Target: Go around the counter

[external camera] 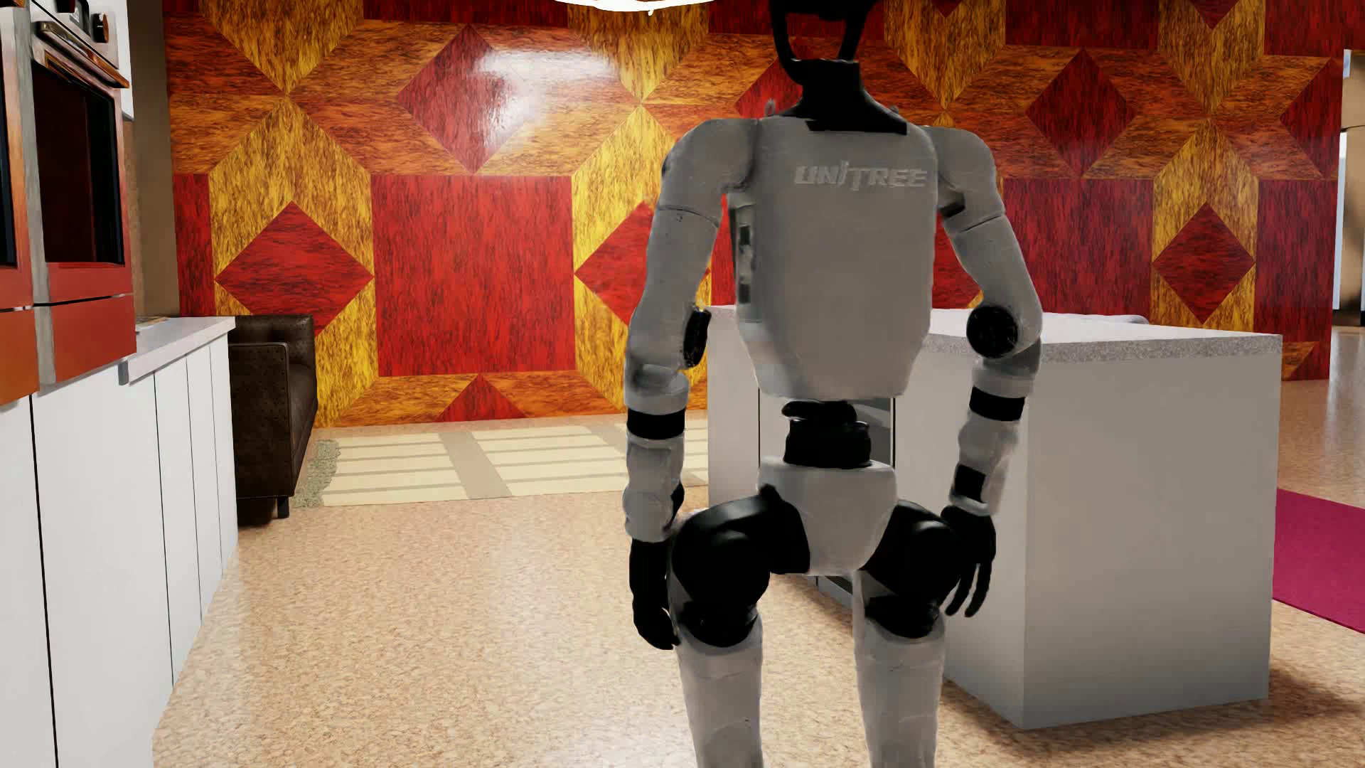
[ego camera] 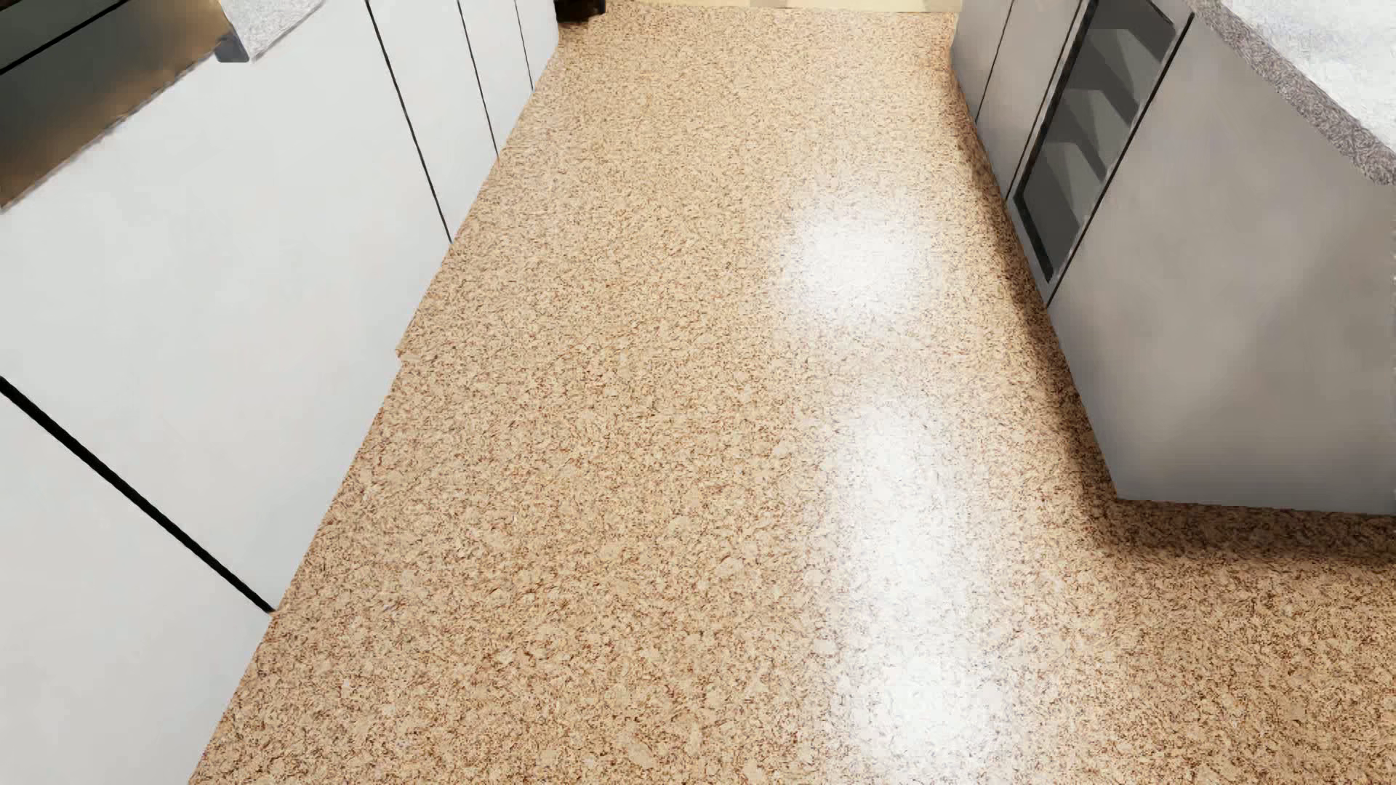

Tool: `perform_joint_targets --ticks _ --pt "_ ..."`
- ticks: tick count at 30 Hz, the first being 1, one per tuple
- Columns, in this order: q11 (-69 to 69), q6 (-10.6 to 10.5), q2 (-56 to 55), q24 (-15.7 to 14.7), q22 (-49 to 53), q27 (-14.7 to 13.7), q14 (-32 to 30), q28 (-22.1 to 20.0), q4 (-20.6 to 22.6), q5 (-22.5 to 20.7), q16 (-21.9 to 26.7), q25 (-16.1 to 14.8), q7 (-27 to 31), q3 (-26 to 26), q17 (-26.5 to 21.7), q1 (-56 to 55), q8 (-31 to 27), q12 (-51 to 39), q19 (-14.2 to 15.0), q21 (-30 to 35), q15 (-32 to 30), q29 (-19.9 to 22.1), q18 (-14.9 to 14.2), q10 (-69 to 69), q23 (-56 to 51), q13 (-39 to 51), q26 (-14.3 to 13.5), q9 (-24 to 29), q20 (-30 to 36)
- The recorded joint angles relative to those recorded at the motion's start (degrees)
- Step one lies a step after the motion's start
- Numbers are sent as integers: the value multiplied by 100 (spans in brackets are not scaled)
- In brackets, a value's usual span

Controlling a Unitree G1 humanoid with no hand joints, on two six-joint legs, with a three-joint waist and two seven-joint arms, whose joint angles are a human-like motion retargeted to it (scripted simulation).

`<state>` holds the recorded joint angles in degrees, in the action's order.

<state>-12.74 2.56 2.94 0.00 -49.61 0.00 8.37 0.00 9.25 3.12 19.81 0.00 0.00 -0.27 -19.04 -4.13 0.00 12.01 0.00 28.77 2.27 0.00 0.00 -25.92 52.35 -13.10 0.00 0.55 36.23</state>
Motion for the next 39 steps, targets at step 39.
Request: perform_joint_targets --ticks 39 --pt "-5428 645 106 0 -417 0 -2116 0 185 584 95 0 0 -577 -124 -2378 0 436 0 -390 -348 0 0 -1582 -438 -132 0 376 180"
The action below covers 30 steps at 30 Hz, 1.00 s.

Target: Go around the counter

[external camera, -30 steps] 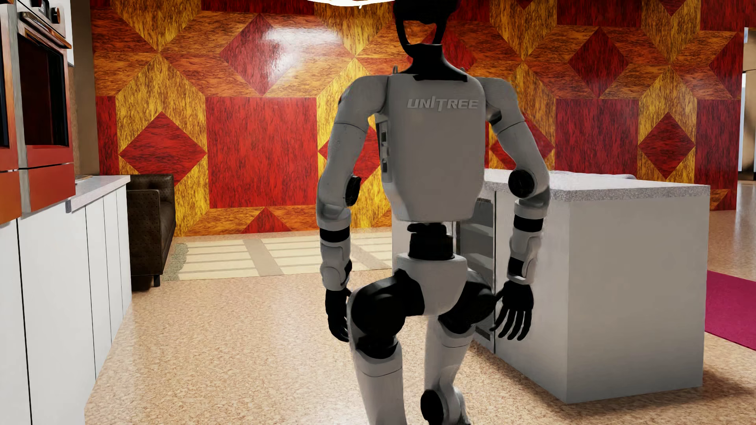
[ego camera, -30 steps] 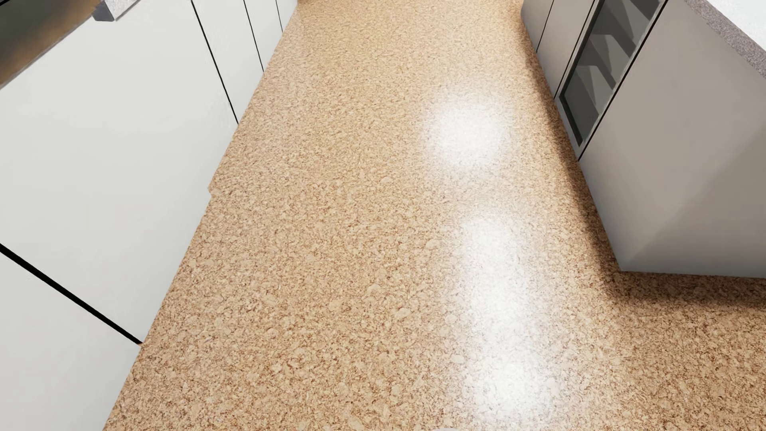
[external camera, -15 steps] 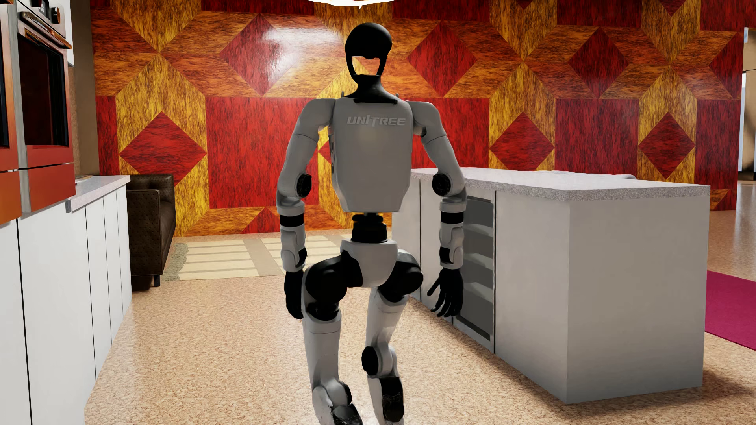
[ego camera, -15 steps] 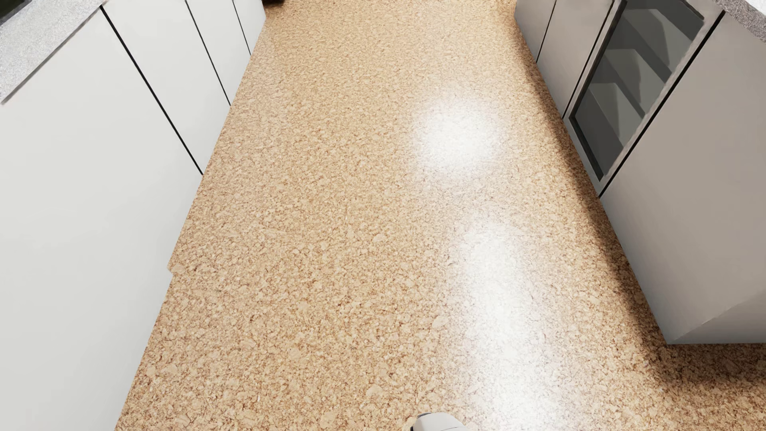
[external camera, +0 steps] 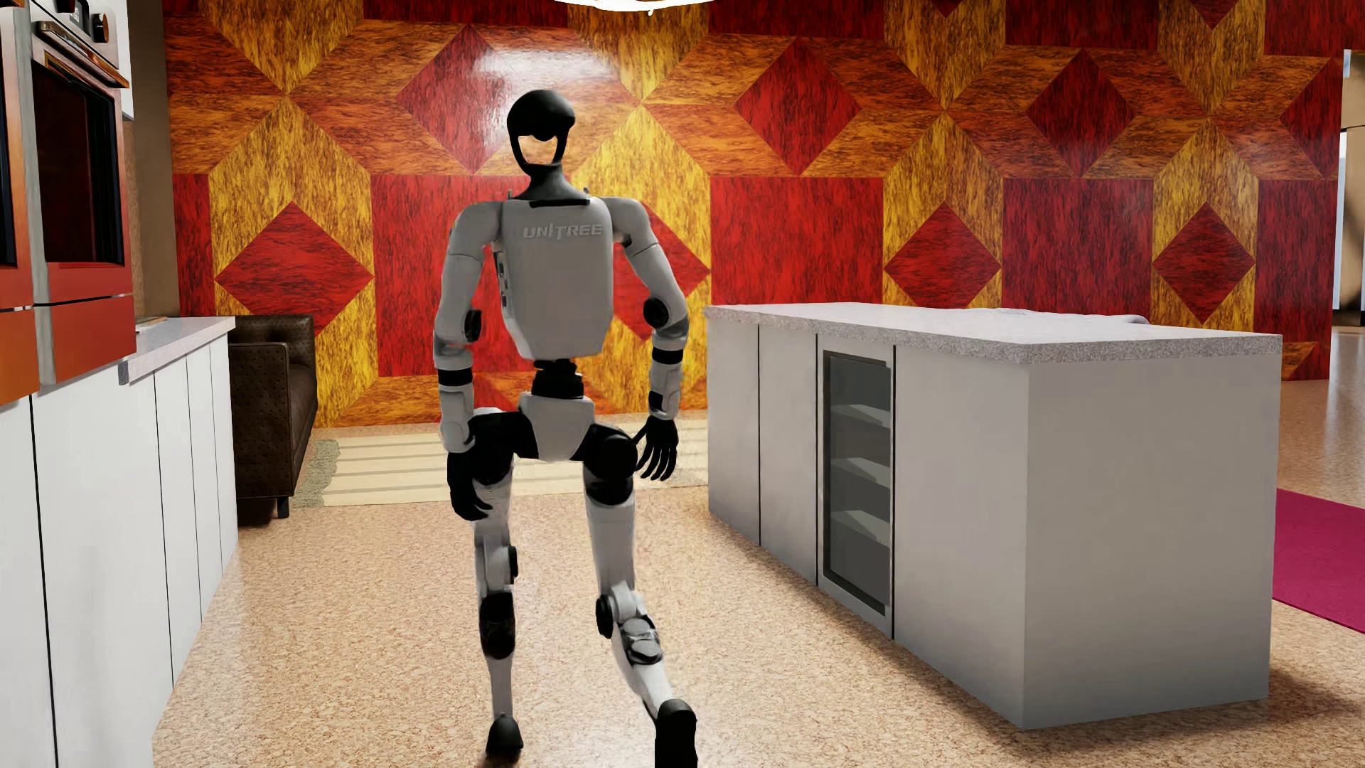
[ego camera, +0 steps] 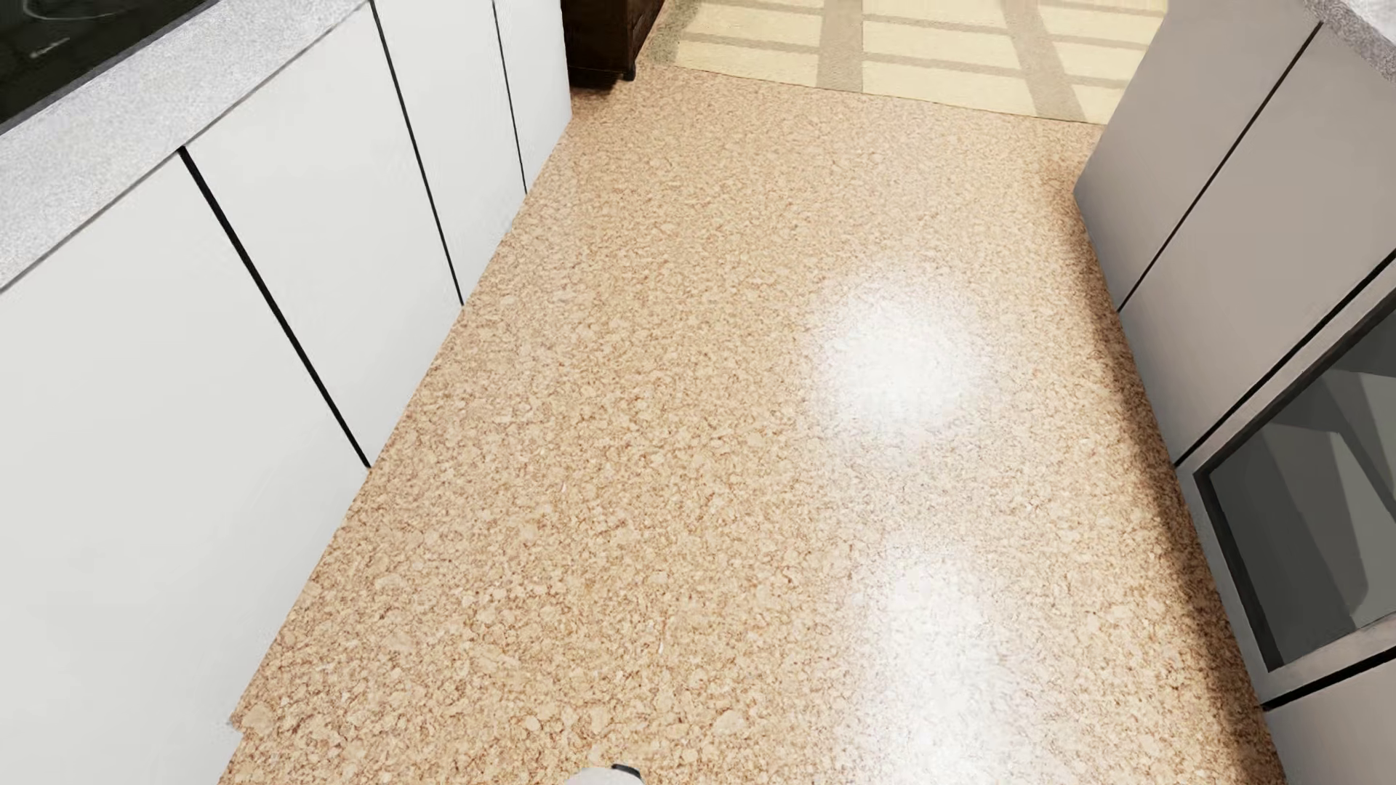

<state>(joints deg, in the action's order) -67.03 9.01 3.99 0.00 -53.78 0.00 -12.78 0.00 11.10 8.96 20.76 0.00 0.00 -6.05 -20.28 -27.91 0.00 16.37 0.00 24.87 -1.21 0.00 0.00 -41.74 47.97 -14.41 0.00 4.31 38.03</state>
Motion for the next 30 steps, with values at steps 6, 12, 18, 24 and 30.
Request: perform_joint_targets --ticks 6,12,18,24,30 --pt "1285 -590 -2567 0 1059 0 2629 0 -270 -174 310 0 0 1798 -81 3489 0 -570 0 29 1538 0 0 1586 206 -461 0 163 -362" --pt "2896 -674 -3540 0 1530 0 2653 0 -949 76 358 0 0 2498 -2 5078 0 -929 0 57 1190 0 0 1247 605 -669 0 -107 -1038" --pt "2395 -715 -1516 0 402 0 806 0 -928 -1007 -92 0 0 1431 79 2292 0 -361 0 -69 1726 0 0 -3741 468 -512 0 99 -710" --pt "3727 -459 1101 0 155 0 2045 0 -832 -810 -80 0 0 -40 -166 181 0 272 0 -491 2304 0 0 1404 -832 32 0 13 -304" --pt "545 140 668 0 -156 0 -45 0 -233 85 32 0 0 -107 -34 -236 0 364 0 -532 -482 0 0 61 -86 -115 0 -146 -302"
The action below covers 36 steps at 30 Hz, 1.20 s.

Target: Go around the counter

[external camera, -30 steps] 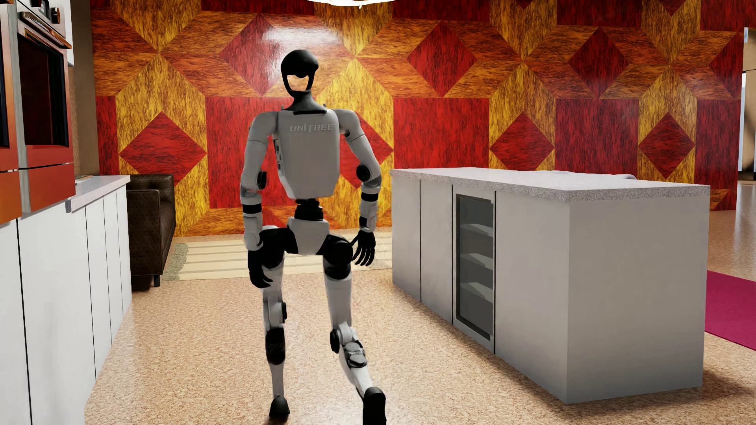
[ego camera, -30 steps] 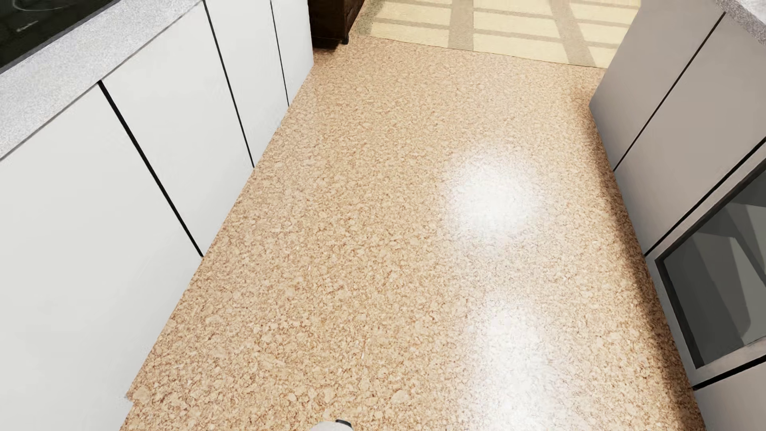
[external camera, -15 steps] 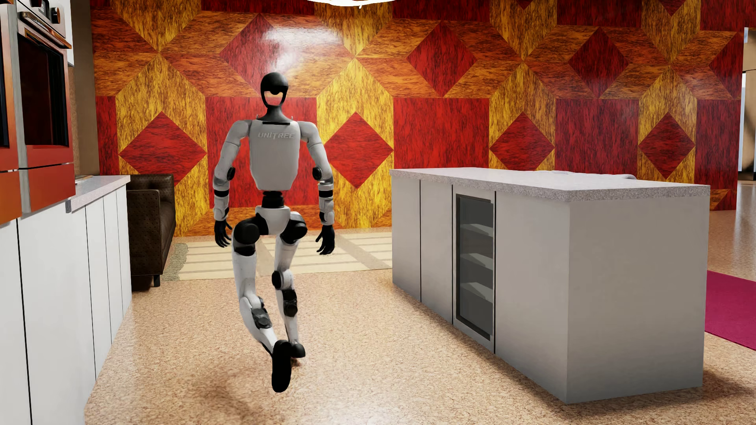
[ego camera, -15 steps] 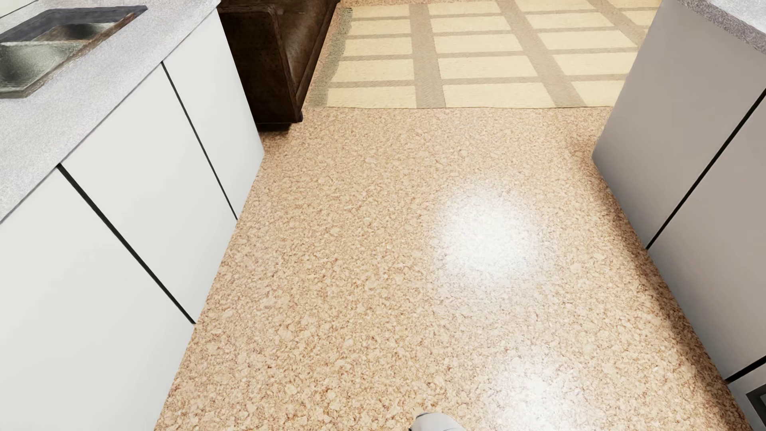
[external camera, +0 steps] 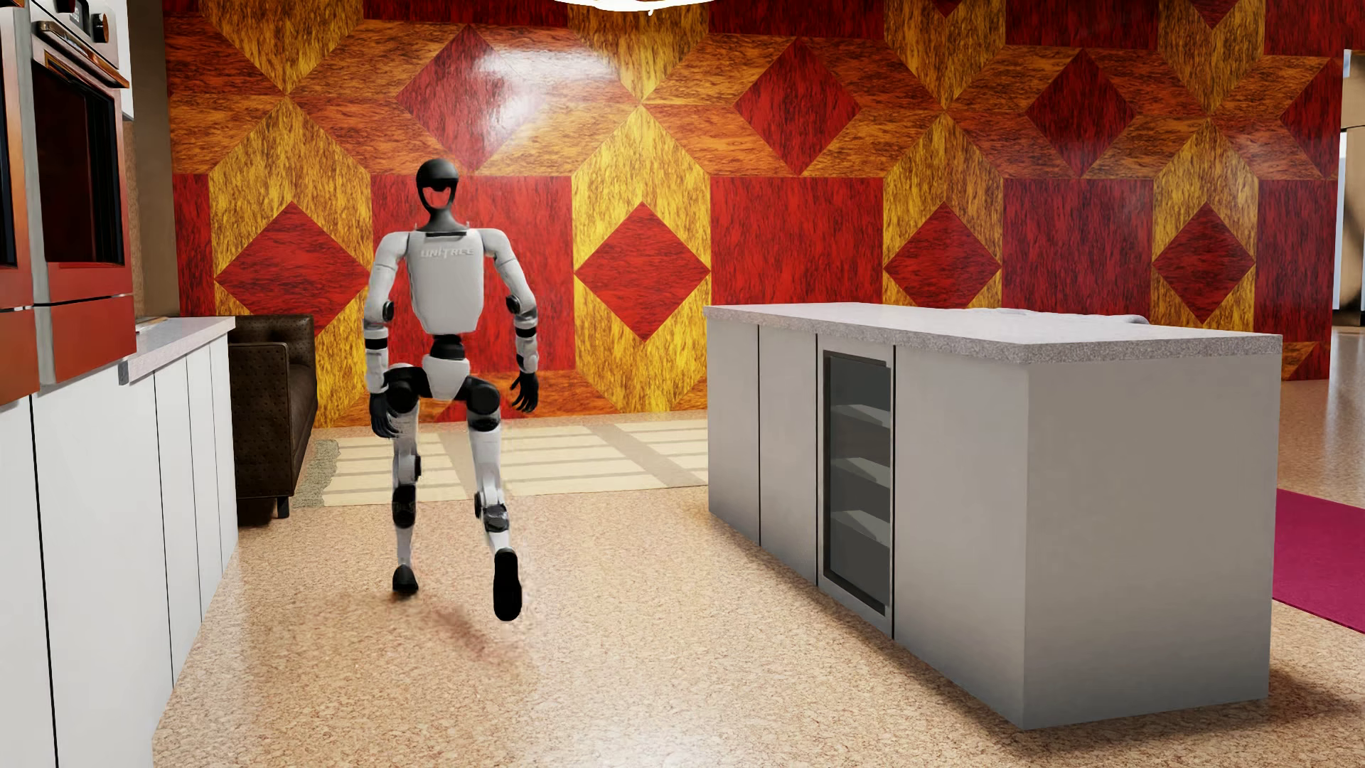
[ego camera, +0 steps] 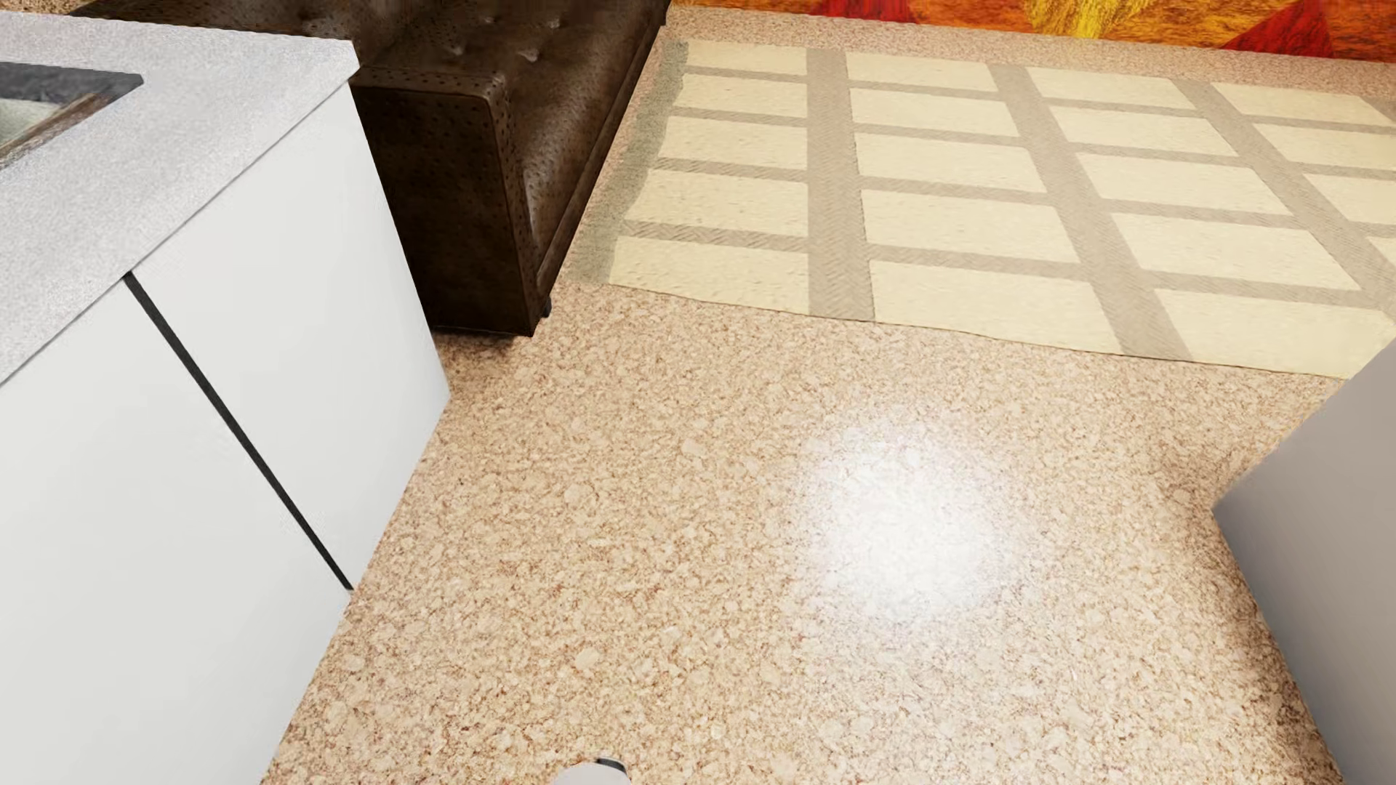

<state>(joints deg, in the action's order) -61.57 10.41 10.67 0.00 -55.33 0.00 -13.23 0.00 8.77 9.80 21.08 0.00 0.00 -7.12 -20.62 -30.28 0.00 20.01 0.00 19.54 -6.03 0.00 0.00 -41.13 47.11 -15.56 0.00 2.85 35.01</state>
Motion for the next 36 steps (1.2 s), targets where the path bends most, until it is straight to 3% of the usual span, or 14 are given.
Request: perform_joint_targets --ticks 3,5,9,10,11,12,13,16,19,22,26,30,34,36 --pt "-2045 25 -1901 0 110 0 1003 0 355 -216 57 0 0 894 -52 1650 0 -430 0 388 1736 0 0 560 109 -327 0 171 -355" --pt "-1170 -155 -2781 0 798 0 1887 0 198 -485 238 0 0 1649 -129 3000 0 -569 0 471 2011 0 0 1281 353 -622 0 252 -508" --pt "2796 -223 -3744 0 1818 0 3736 0 -93 -307 413 0 0 2523 -275 4717 0 -1104 0 496 1384 0 0 1660 870 -1073 0 2 -1048" --pt "4064 -187 -3844 0 1945 0 3744 0 -112 -277 430 0 0 2578 -279 4908 0 -1238 0 518 5 0 0 1693 1016 -1142 0 -86 -1183" --pt "4363 -154 -4021 0 2012 0 3471 0 -149 -306 418 0 0 2553 -278 5070 0 -1303 0 521 -441 0 0 1685 1166 -1194 0 -120 -1294" --pt "2799 -155 -4156 0 2003 0 2915 0 -274 -407 375 0 0 2507 -278 5231 0 -1251 0 580 1385 0 0 1399 1336 -1207 0 -71 -1413" --pt "2074 -204 -4285 0 1823 0 2131 0 -469 -531 279 0 0 2439 -270 5150 0 -1142 0 591 1968 0 0 675 1464 -1197 0 -62 -1500" --pt "1174 -168 -3617 0 649 0 1165 0 -793 -1259 161 0 0 2044 -207 3520 0 -887 0 781 2346 0 0 -3461 1292 -799 0 148 -1096" --pt "2361 160 -1772 0 16 0 1076 0 -524 -1596 149 0 0 1048 -80 1601 0 -380 0 574 1823 0 0 -4299 103 -509 0 186 -506" --pt "3263 247 -281 0 -3 0 -182 0 -471 -1275 68 0 0 97 -51 431 0 216 0 448 1237 0 0 -1065 -827 -141 0 135 -278" --pt "3296 -23 782 0 25 0 2772 0 -907 -534 -103 0 0 -363 -300 -388 0 438 0 173 167 0 0 1475 -1970 88 0 -52 -326" --pt "1331 239 317 0 -200 0 182 0 -243 -6 68 0 0 -112 -29 -853 0 67 0 165 -2189 0 0 -37 -923 -182 0 -268 -438" --pt "-1573 -27 -2119 0 140 0 1224 0 236 -352 330 0 0 897 -75 1844 0 -765 0 724 1934 0 0 556 249 -297 0 219 -536" --pt "-345 -279 -2954 0 707 0 2141 0 36 -443 493 0 0 1600 -229 3331 0 -1054 0 688 2328 0 0 1348 468 -577 0 323 -724"
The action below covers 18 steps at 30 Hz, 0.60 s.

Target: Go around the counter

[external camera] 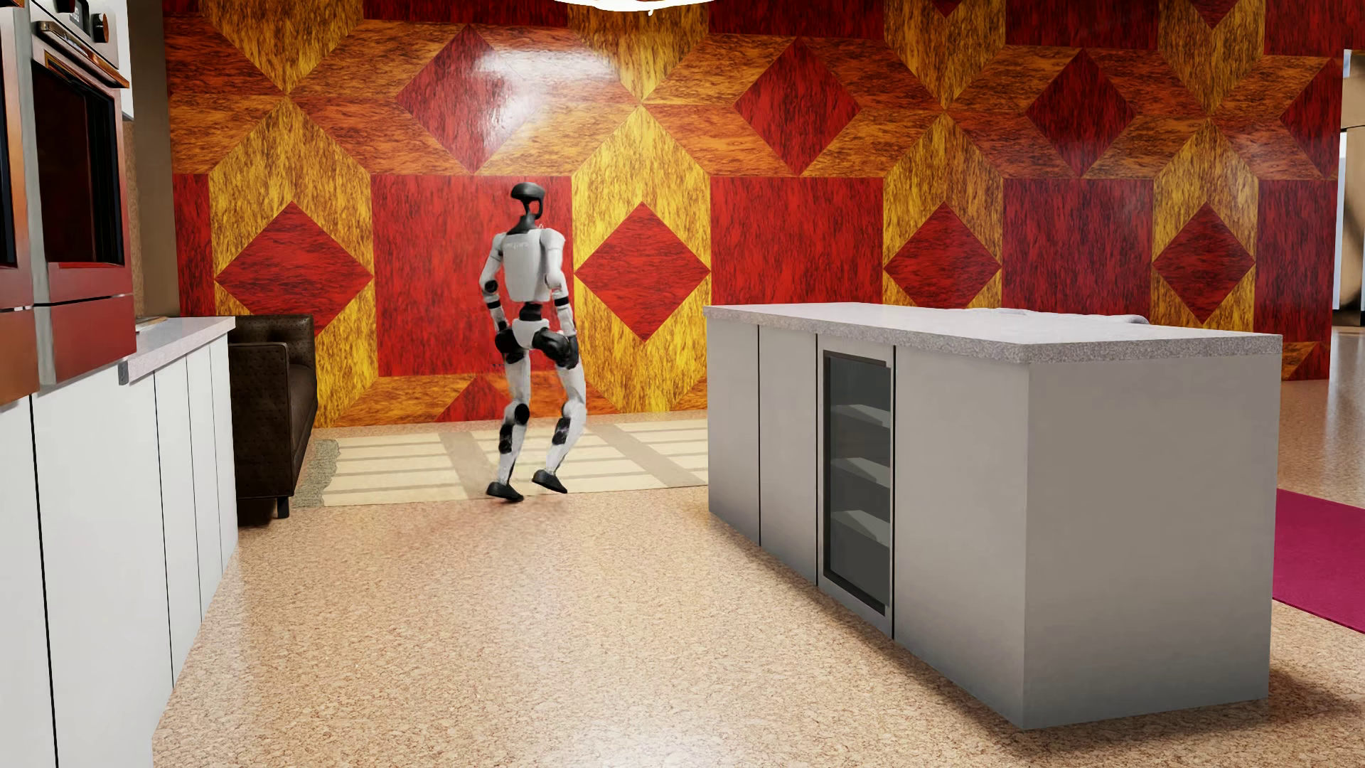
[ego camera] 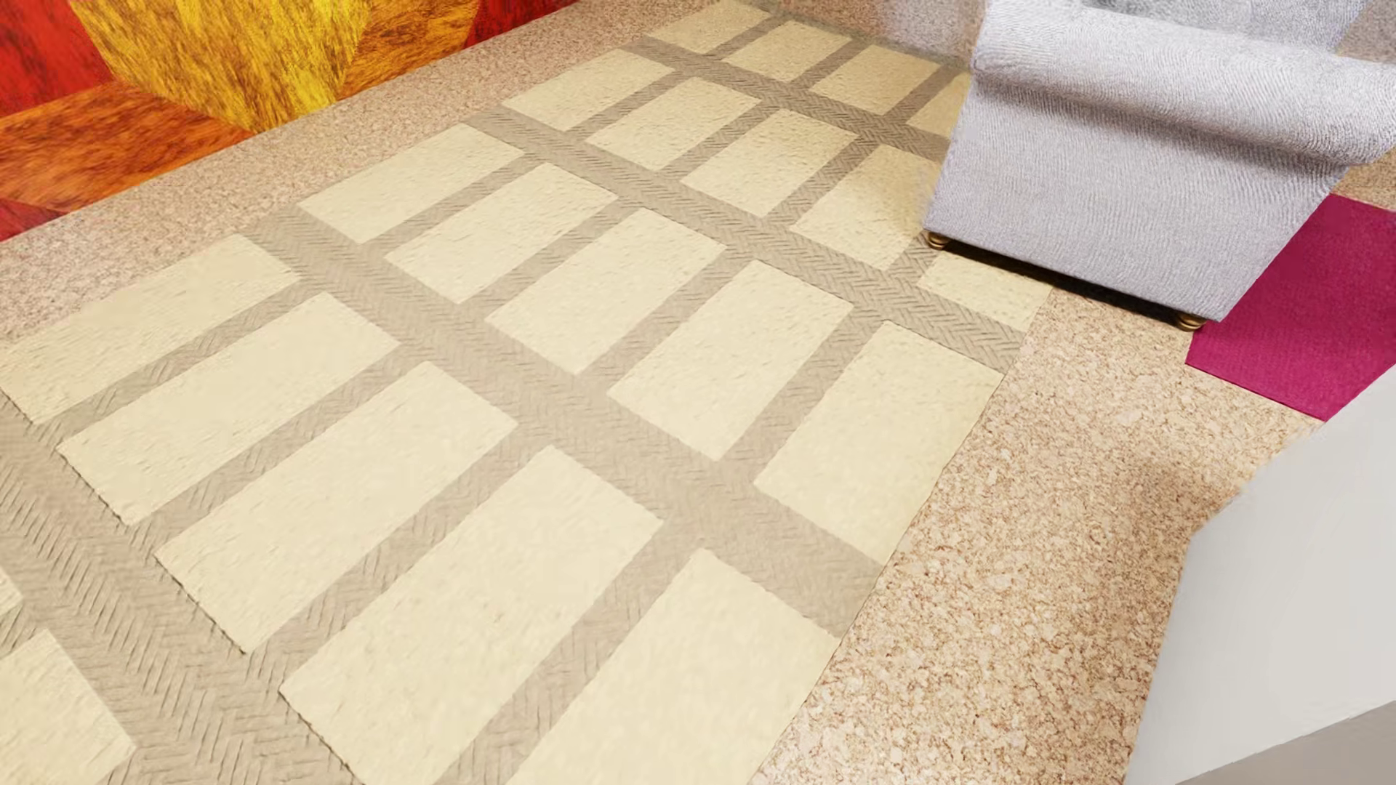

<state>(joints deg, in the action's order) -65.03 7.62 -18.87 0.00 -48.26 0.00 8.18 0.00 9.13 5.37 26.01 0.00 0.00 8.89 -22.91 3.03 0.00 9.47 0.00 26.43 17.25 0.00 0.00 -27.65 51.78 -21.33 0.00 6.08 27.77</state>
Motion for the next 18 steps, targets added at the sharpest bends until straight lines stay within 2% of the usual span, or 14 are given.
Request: perform_joint_targets --ticks 3,5,6,7,8,9,10,12,13,14,15,16,17,18 --pt "3076 -120 -844 0 563 0 1117 0 -229 220 138 0 0 736 -135 1278 0 -754 0 -239 -433 0 0 498 297 -208 0 -121 -407" --pt "3596 -168 -1221 0 876 0 1161 0 -466 430 191 0 0 1093 -178 1829 0 -1045 0 -375 -321 0 0 343 470 -337 0 -180 -611" --pt "3124 -241 -1331 0 1003 0 841 0 -682 444 147 0 0 1259 -183 2052 0 -1023 0 -387 -376 0 0 64 577 -399 0 -152 -721" --pt "2503 -352 -1425 0 1050 0 181 0 -852 364 33 0 0 1322 -165 2072 0 -904 0 -372 -597 0 0 -492 746 -447 0 -214 -807" --pt "1885 -505 -1474 0 979 0 -813 0 -983 196 -124 0 0 1250 -136 1825 0 -725 0 -309 -849 0 0 -1403 940 -447 0 -290 -827" --pt "1501 -634 -1207 0 856 0 -1773 0 -1077 -102 -247 0 0 1048 -99 1441 0 -518 0 -265 -812 0 0 -2619 1050 -393 0 -208 -767" --pt "1471 -678 -700 0 731 0 -2083 0 -1069 -400 -306 0 0 796 -41 927 0 -347 0 -307 -578 0 0 -3898 964 -328 0 -53 -582" --pt "2010 -551 437 0 146 0 -1312 0 -736 -559 -533 0 0 206 119 -437 0 -86 0 -442 -356 0 0 -5282 456 -192 0 34 -208" --pt "2433 -406 1042 0 -79 0 -1315 0 -504 -515 -632 0 0 -172 194 -1056 0 197 0 -566 -351 0 0 -5014 46 -142 0 19 -257" --pt "2852 -315 1653 0 -293 0 -1646 0 -386 -488 -637 0 0 -564 218 -1539 0 457 0 -663 -347 0 0 -4176 -426 -90 0 26 -45" --pt "3182 -230 2182 0 -483 0 -2060 0 -308 -397 -623 0 0 -915 214 -1936 0 707 0 -709 -323 0 0 -2973 -906 9 0 16 152" --pt "3392 -203 2593 0 -651 0 -2092 0 -324 -317 -604 0 0 -1196 183 -2262 0 921 0 -727 -249 0 0 -1702 -1331 197 0 -5 273" --pt "3506 -240 2913 0 -829 0 -1269 0 -421 -289 -556 0 0 -1428 118 -2506 0 1058 0 -740 -103 0 0 -628 -1695 448 0 -42 594" --pt "3544 -279 3215 0 -967 0 178 0 -529 -253 -477 0 0 -1644 48 -2684 0 1176 0 -780 93 0 0 -24 -1979 688 0 -73 1053"
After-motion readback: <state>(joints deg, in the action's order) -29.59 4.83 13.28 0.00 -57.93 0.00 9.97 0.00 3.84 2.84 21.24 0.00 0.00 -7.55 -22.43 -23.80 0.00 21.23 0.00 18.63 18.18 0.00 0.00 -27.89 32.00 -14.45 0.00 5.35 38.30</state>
